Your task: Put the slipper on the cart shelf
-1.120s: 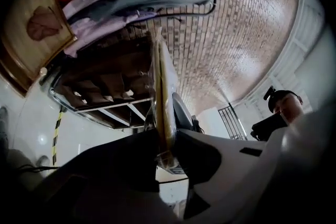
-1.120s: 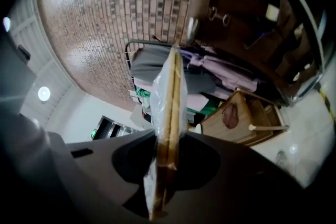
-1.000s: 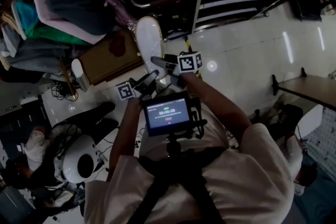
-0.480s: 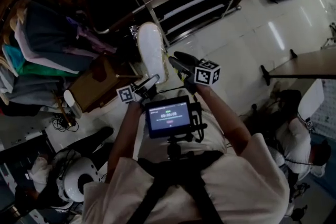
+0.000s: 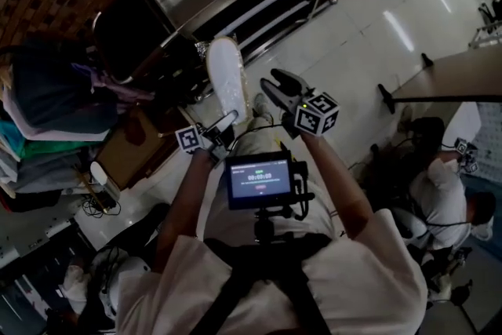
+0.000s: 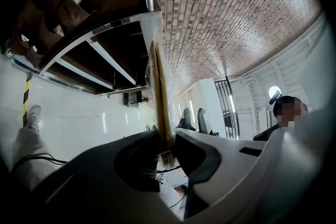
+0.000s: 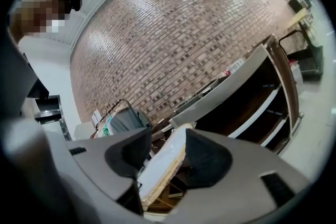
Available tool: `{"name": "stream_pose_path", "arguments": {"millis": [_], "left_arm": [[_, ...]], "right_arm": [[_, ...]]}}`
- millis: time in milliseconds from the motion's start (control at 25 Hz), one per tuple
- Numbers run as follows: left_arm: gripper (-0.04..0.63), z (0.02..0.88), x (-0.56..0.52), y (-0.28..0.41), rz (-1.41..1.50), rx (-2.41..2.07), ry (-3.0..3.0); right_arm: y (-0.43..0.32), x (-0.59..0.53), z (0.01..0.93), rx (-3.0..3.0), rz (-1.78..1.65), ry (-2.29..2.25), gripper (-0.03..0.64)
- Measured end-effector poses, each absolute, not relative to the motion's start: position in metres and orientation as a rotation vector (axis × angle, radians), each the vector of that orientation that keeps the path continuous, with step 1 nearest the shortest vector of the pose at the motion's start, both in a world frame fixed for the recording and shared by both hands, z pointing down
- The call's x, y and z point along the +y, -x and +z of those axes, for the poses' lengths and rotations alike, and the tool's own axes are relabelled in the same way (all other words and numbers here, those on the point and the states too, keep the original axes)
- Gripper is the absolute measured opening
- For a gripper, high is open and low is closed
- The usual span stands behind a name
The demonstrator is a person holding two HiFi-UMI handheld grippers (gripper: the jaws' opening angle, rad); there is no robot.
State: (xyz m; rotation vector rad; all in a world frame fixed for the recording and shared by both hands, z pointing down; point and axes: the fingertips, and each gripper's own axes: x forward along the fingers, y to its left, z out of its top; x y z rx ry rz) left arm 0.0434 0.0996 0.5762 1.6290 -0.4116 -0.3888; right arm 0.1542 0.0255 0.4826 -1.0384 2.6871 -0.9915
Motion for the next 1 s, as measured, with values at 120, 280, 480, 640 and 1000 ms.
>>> {"name": "stream_pose_path", "arguments": {"millis": [120, 280, 480, 640, 1000], "left_arm": [[0.061, 0.596, 0.073, -0.057, -0.387, -0.402, -1.598], [0.061, 0.636, 0.032, -0.058, -0.367, -0.462, -1.601], [0.061, 0.662, -0.019, -0.072, -0.395, -0.49, -1.596], [0.061, 0.683, -0.049, -0.079, -0.364, -0.509, -1.568], [0.061, 0.695, -0.078, -0.104, -0.433, -0.506, -1.457]], "right_arm": [[-0.172, -0.002, 0.489, 2.694, -0.966, 1.083, 0.206], [-0.188, -0.05, 0.505, 2.686, -1.007, 1.107, 0.201], [-0.202, -0.111, 0.509, 2.812, -0.946, 1.155, 0.187], [-0.204, -0.16, 0.507, 2.884, -0.849, 1.199, 0.179], [-0.205, -0.199, 0.526, 2.947, -0.914, 1.116, 0.172]]}}
